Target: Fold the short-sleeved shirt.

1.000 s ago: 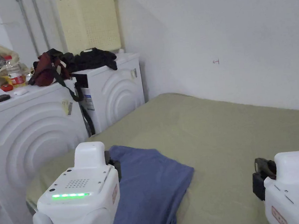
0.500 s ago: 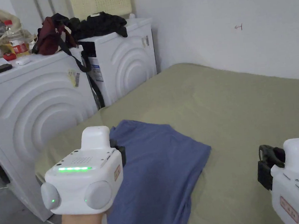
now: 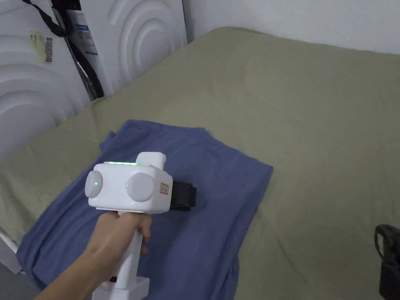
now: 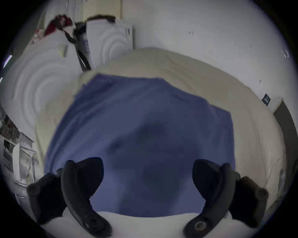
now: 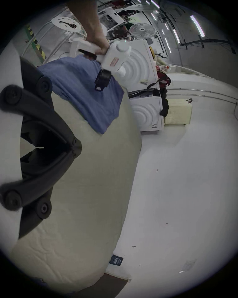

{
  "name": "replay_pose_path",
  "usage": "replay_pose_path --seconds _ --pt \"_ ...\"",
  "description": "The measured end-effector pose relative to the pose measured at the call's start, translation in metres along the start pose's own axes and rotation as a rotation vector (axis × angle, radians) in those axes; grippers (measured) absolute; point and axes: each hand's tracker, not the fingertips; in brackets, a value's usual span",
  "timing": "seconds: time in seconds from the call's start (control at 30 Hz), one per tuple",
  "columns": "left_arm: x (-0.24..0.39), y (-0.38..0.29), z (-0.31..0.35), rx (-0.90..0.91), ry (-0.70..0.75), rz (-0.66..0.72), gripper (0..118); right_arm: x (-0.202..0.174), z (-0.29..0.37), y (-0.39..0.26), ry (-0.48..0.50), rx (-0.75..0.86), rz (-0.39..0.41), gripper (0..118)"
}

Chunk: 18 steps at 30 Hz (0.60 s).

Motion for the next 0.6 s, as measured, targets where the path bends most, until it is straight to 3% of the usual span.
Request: replay_pose_path --seconds 0.17,0.23,0.27,0.3,0.33,0.37,0.4,0.6 --pt "0.016 -0.005 -0.043 -0.069 0.06 -0.068 110 0.008 -0.002 -0.006 0.005 -0.034 -0.028 1" --pt "0.015 -0.003 -0.03 -0.054 0.059 -0.076 88 0.013 0.005 -0.007 -0.004 -0.033 -0.038 1" --pt "0.015 -0.001 -0.023 -0.061 0.022 -0.078 80 0.015 0.009 -0.008 -0.009 -0.031 -0.04 1" --pt "0.019 0.001 -0.015 -0.043 0.046 -0.09 80 0.018 0.015 -0.007 -0.017 -0.031 -0.04 1" --pt "0.021 -0.001 -0.002 -0.022 0.095 -0.141 33 0.021 0.021 -0.008 -0.028 -0.028 -0.042 1" --pt "0.022 -0.004 0.003 -0.019 0.171 -0.162 0 0.026 0.028 -0.008 -0.039 -0.022 -0.05 1" --pt "0.02 -0.004 0.008 -0.025 0.112 -0.145 0 0.03 0.037 -0.008 -0.051 -0.02 -0.062 1" --pt "0.04 -0.003 0.085 0.079 0.082 -0.124 0 0.067 0.101 -0.01 -0.154 0.002 -0.074 1"
